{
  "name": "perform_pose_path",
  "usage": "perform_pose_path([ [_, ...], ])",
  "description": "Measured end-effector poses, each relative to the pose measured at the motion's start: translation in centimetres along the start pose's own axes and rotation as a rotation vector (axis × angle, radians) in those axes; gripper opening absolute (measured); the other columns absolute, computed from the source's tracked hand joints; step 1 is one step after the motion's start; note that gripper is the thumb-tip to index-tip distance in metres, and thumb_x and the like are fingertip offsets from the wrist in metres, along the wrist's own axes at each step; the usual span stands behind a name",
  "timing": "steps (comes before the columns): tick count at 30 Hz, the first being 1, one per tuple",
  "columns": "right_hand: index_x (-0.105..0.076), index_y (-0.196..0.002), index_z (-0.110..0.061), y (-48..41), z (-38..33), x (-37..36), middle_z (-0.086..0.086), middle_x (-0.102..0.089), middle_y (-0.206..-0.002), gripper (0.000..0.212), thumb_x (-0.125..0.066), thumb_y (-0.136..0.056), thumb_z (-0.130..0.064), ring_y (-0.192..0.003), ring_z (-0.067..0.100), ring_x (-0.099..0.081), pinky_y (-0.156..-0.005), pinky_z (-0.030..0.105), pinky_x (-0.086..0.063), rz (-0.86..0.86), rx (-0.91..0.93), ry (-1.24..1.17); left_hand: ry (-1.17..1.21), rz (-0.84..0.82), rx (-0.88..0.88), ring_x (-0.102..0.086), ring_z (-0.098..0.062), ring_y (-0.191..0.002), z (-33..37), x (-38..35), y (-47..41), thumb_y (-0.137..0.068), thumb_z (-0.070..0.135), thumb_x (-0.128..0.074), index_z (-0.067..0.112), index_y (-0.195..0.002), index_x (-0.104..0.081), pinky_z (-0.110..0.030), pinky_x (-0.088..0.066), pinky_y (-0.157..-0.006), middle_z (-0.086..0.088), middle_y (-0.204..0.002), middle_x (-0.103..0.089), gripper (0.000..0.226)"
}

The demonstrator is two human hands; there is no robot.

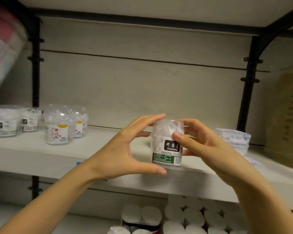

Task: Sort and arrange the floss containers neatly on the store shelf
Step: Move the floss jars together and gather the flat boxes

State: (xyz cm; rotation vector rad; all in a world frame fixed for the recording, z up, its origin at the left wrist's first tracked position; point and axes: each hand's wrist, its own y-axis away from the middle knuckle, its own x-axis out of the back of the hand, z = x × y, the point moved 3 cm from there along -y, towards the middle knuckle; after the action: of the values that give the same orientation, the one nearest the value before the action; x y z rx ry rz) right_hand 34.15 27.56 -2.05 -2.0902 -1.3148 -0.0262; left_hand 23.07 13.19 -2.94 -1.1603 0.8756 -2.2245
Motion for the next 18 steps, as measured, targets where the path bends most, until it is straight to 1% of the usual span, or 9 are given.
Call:
perform_pose_path([
  [1,-0.053,-0.116,-0.028,-0.1,0.1,-0.9,-0.005,-0.066,-0.111,0.056,-0.065,-0.064,-0.046,-0.098,0.010,-0.066,-0.080,0.028,-0.056,0.002,0.023,0.018,0.039,0.019,0.014,-0.045,-0.005,-0.127,-0.2,0.7,0.7,-0.064,0.031,-0.080,0.038,-0.132,-0.044,-0.019,-0.043,-0.098,0.017,-0.132,-0.048,0.077],
  [3,-0.051,-0.116,-0.037,-0.2,0.0,-2.9,-0.010,-0.064,-0.113,0.059,-0.066,-0.061,-0.053,-0.101,0.008,-0.064,-0.084,0.030,-0.053,0.002,0.073,0.056,0.114,0.091,0.060,-0.051,-0.008,-0.120,-0.6,2.2,2.1,-0.072,0.032,-0.070,0.034,-0.123,-0.055,-0.020,-0.049,-0.088,0.013,-0.126,-0.053,0.054],
  [4,-0.051,-0.115,-0.038,-0.3,-0.2,-4.2,-0.012,-0.064,-0.111,0.058,-0.066,-0.061,-0.054,-0.100,0.005,-0.064,-0.083,0.027,-0.053,0.002,0.099,0.056,0.134,0.137,0.083,-0.054,-0.009,-0.115,-0.8,3.2,2.9,-0.074,0.033,-0.067,0.032,-0.119,-0.059,-0.020,-0.051,-0.084,0.011,-0.122,-0.055,0.045],
  [6,-0.050,-0.115,-0.037,-0.7,-0.8,-6.8,-0.015,-0.065,-0.107,0.056,-0.065,-0.062,-0.050,-0.096,0.000,-0.064,-0.077,0.020,-0.053,-0.002,0.144,0.041,0.137,0.209,0.113,-0.058,-0.011,-0.109,-1.2,5.4,4.2,-0.074,0.033,-0.066,0.030,-0.111,-0.065,-0.021,-0.053,-0.079,0.009,-0.117,-0.059,0.037],
  [8,-0.048,-0.116,-0.037,-1.4,-1.7,-10.0,-0.018,-0.064,-0.106,0.054,-0.063,-0.065,-0.047,-0.094,-0.004,-0.063,-0.074,0.014,-0.052,-0.018,0.174,0.045,0.149,0.254,0.140,-0.060,-0.011,-0.106,-1.7,8.1,6.0,-0.071,0.031,-0.068,0.029,-0.107,-0.067,-0.023,-0.055,-0.075,0.008,-0.115,-0.062,0.036],
  [10,-0.047,-0.116,-0.038,-2.2,-2.4,-13.4,-0.020,-0.063,-0.105,0.054,-0.062,-0.065,-0.048,-0.094,-0.007,-0.062,-0.070,0.011,-0.052,-0.042,0.193,0.038,0.158,0.281,0.165,-0.062,-0.010,-0.104,-2.3,11.0,7.9,-0.069,0.029,-0.072,0.027,-0.105,-0.067,-0.025,-0.057,-0.074,0.008,-0.115,-0.065,0.037],
  [13,-0.047,-0.117,-0.036,-3.8,-3.1,-19.0,-0.018,-0.064,-0.108,0.056,-0.062,-0.065,-0.049,-0.096,-0.005,-0.062,-0.073,0.014,-0.053,-0.059,0.210,0.026,0.119,0.304,0.217,-0.062,-0.007,-0.104,-3.5,15.6,11.0,-0.068,0.025,-0.078,0.021,-0.107,-0.067,-0.026,-0.057,-0.075,0.010,-0.113,-0.066,0.040],
  [15,-0.047,-0.118,-0.035,-5.1,-3.6,-22.7,-0.018,-0.063,-0.109,0.056,-0.062,-0.066,-0.048,-0.098,-0.003,-0.063,-0.077,0.017,-0.053,-0.045,0.227,0.025,0.083,0.310,0.240,-0.062,-0.004,-0.103,-4.5,18.9,12.6,-0.066,0.026,-0.074,0.023,-0.106,-0.066,-0.023,-0.057,-0.076,0.014,-0.111,-0.066,0.041],
  [18,-0.046,-0.119,-0.035,-7.7,-5.2,-27.8,-0.021,-0.061,-0.109,0.055,-0.061,-0.068,-0.046,-0.097,-0.007,-0.061,-0.075,0.012,-0.051,-0.001,0.232,0.015,0.023,0.302,0.261,-0.061,0.002,-0.101,-6.0,24.4,14.0,-0.065,0.033,-0.074,0.031,-0.103,-0.066,-0.019,-0.055,-0.076,0.019,-0.108,-0.066,0.039],
])
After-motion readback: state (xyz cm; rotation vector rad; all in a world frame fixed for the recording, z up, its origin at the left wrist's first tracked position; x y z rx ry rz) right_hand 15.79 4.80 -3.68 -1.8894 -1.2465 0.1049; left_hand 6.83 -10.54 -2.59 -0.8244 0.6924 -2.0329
